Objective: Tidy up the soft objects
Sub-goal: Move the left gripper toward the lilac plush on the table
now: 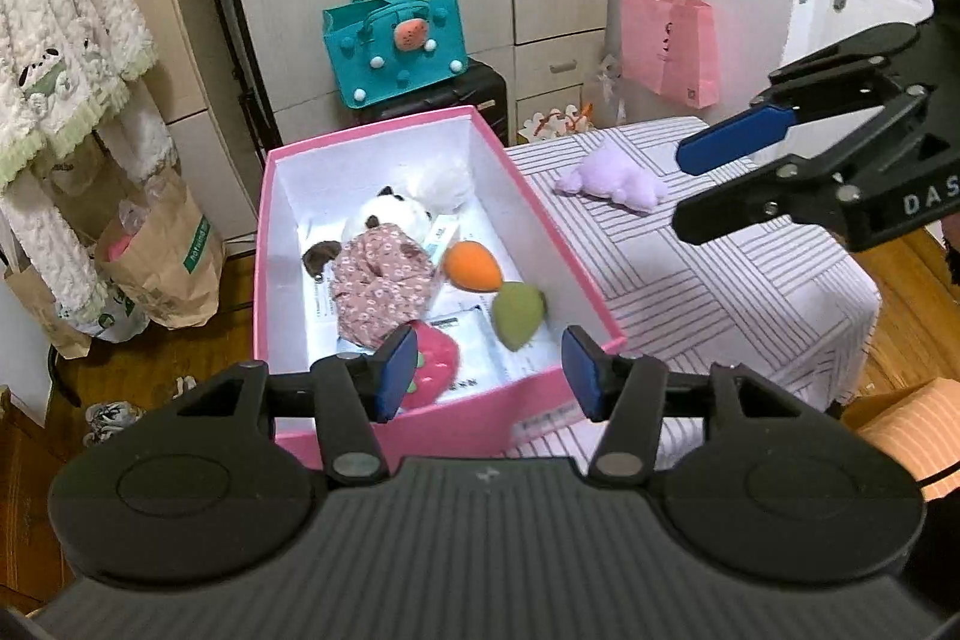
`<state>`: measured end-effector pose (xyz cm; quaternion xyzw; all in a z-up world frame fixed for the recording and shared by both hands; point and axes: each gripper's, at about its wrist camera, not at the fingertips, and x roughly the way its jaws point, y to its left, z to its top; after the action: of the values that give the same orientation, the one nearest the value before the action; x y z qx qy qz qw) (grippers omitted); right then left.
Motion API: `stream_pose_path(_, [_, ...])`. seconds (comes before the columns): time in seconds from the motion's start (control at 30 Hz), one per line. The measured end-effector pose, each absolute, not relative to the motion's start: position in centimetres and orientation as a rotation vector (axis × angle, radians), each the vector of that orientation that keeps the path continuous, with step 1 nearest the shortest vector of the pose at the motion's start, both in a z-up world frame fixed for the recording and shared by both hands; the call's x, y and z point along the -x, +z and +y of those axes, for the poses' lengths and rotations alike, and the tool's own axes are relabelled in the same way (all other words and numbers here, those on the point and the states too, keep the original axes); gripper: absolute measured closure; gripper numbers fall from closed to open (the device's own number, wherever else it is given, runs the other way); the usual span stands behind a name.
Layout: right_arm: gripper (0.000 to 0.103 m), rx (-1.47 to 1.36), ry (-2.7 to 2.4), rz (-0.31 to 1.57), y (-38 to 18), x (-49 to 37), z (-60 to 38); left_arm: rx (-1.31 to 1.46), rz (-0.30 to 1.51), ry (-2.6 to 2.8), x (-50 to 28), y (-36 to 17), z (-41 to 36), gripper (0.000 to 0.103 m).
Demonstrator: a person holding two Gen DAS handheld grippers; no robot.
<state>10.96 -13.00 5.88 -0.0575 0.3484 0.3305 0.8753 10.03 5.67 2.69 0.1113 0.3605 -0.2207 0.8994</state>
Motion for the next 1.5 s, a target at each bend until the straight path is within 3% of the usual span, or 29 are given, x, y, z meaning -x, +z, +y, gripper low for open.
stream_pose_path(0.37, [0.051, 0.135, 0.645, 0.724, 5.7, -6.6, -16.7, -0.270, 0.763, -0.515, -7.4, 3.6, 2.8, 0.046])
stream_pose_path(0.5, [0.044, 0.124, 0.625, 0.734, 5.1, -5.6, -18.3, -0.283, 0.778, -0.543, -7.3, 3.4, 1.1, 0.044])
stream_pose_path(0.87, [0.038, 0.116, 0.574, 0.773, 2.3, -4.6, -22.8, -0.262, 0.812, -0.637, -7.9, 2.3, -3.2, 0.039])
stream_pose_path(0.97, [0.032, 0.121, 0.571, 0.764, 1.2, -5.0, -23.9, -0.243, 0.811, -0.647, -8.4, 1.9, -4.4, 0.039])
stream_pose_path(1.5, [0.029, 0.109, 0.484, 0.596, -6.4, -13.0, -28.9, -0.097, 0.674, -0.571, -14.0, -1.7, -11.8, 0.025])
